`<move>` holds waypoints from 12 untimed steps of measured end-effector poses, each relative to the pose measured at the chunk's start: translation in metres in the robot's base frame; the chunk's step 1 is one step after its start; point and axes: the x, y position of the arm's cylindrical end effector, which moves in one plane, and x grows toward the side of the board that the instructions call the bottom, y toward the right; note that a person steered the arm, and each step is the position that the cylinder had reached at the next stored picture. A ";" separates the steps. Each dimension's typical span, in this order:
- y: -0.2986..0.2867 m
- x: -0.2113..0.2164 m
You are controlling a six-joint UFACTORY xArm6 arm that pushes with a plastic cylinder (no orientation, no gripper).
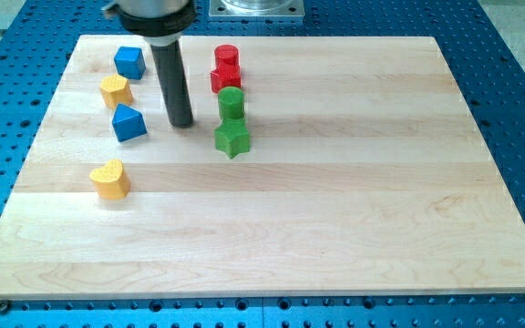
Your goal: Adjust the blue blocks and yellow blocks in the vertical line
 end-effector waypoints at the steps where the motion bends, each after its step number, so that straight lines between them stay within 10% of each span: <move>1: -0.041 0.000; 5: 0.015 0.074; 9: -0.103 0.148; 12: -0.138 0.120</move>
